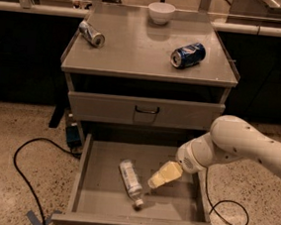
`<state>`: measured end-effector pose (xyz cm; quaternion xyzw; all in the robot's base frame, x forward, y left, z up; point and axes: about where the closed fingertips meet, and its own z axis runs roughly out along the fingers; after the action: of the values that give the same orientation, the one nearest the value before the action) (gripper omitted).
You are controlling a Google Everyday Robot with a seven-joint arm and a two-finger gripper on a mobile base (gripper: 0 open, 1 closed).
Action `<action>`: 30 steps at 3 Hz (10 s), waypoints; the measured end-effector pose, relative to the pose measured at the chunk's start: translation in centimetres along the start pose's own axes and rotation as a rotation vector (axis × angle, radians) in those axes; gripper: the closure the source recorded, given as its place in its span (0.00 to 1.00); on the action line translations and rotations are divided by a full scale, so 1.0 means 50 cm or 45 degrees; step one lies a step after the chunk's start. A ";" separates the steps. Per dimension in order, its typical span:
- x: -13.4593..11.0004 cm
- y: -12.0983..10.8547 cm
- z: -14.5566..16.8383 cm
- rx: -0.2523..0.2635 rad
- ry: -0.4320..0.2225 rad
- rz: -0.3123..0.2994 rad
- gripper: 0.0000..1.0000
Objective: Pick blue plastic bottle from middle drawer and place on counter
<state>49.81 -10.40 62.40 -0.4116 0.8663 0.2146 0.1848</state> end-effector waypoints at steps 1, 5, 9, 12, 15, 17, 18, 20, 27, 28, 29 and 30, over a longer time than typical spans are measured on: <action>-0.001 0.000 0.003 0.001 0.002 -0.022 0.00; 0.014 0.069 0.332 0.102 0.026 0.117 0.00; -0.060 0.044 0.449 0.124 -0.061 0.110 0.00; -0.098 0.017 0.532 0.152 -0.061 0.116 0.00; -0.021 -0.059 0.525 0.214 -0.103 0.333 0.00; 0.028 -0.024 0.606 0.007 -0.072 0.340 0.00; 0.028 -0.024 0.607 0.007 -0.071 0.340 0.00; 0.027 -0.025 0.607 0.046 -0.068 0.356 0.17; -0.235 0.084 0.221 -0.173 -0.393 0.082 1.00; -0.327 0.216 0.100 -0.289 -0.429 -0.025 1.00; -0.327 0.216 0.100 -0.289 -0.429 -0.025 1.00; -0.359 0.227 0.066 -0.290 -0.431 -0.046 1.00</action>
Offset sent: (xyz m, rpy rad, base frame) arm -0.0071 0.0237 -0.0381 -0.0227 -0.0090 -0.0025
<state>51.95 9.15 71.02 -0.4034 0.7855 0.3738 0.2837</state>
